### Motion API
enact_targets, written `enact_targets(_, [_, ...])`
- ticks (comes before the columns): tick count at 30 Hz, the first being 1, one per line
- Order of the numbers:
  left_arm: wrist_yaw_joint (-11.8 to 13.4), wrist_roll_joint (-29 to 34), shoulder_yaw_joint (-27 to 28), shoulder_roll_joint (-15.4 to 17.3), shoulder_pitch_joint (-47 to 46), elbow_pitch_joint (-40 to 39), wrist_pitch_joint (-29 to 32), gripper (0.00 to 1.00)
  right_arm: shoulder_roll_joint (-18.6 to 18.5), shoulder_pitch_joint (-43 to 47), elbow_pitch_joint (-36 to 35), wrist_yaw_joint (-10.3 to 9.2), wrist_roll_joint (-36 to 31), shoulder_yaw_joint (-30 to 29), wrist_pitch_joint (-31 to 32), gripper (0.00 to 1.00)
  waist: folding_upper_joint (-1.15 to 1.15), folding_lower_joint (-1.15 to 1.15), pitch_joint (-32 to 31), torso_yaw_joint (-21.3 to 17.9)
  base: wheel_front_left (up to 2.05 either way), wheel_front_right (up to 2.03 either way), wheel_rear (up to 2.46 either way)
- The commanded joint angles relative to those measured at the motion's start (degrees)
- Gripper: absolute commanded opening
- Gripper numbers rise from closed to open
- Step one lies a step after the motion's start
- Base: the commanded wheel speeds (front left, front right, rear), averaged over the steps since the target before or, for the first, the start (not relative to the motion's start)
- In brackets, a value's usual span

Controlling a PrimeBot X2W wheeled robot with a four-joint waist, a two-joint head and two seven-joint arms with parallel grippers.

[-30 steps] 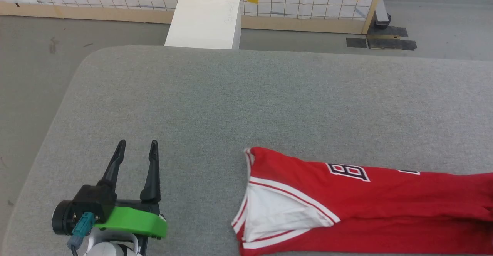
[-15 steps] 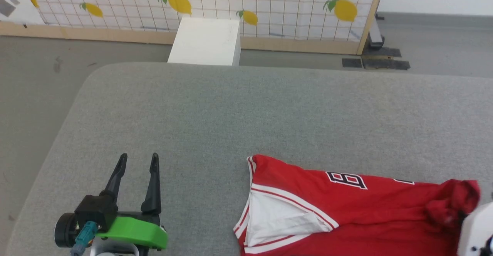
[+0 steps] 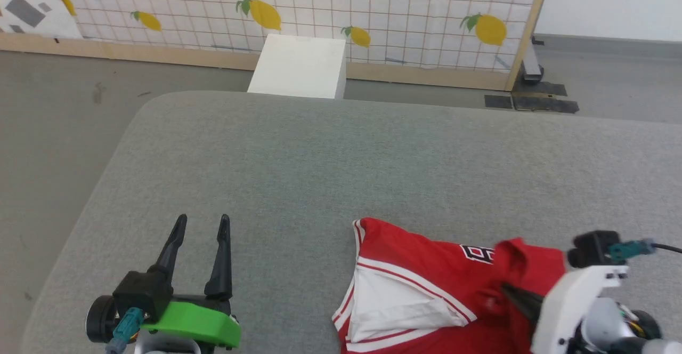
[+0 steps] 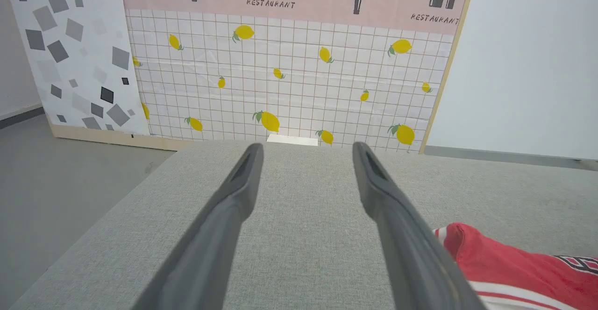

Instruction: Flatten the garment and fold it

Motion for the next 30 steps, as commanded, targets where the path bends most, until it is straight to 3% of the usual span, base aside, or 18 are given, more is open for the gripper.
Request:
enact_targets(1, [-0.2,-0.2,-0.1,-0.1,0.9,0.1,-0.2,1.0,0.7,-1.4,-0.4,-0.08,1.3,0.9,0.5,0.0,0.0,0.0,0.1,0.7,0.0,0.0,0.0])
enact_targets(10, [-0.2,-0.6,-0.9,-0.2,-0.4,0.4,-0.2,1.0,1.9,-6.5,4.3,-0.08,8.7,5.9,-0.9,0.0,0.0,0.0,1.8,3.9,0.0,0.0,0.0])
enact_targets(25, [-0.2,-0.9,-1.8,-0.6,-2.2,0.7,-0.2,1.0,1.9,-15.5,20.4,-0.08,10.1,11.4,-8.9,0.0,0.0,0.0,5.4,8.0,0.0,0.0,0.0])
enact_targets(26, [-0.2,-0.9,-1.8,-0.6,-2.2,0.8,-0.2,1.0,1.9,-15.9,21.0,-0.08,10.7,12.3,-9.4,0.44,0.0,0.0,5.6,8.1,0.0,0.0,0.0])
enact_targets(27, [-0.2,-1.0,-1.8,-0.6,-2.3,0.8,-0.2,1.0,1.9,-16.2,21.5,-0.08,11.3,12.8,-9.9,1.0,0.0,0.0,5.6,8.1,0.0,0.0,0.0])
enact_targets(30, [-0.2,-1.0,-1.7,-0.7,-2.4,0.9,-0.2,1.0,1.9,-17.0,23.2,-0.08,13.7,15.1,-10.9,1.0,0.0,0.0,5.9,8.1,0.0,0.0,0.0])
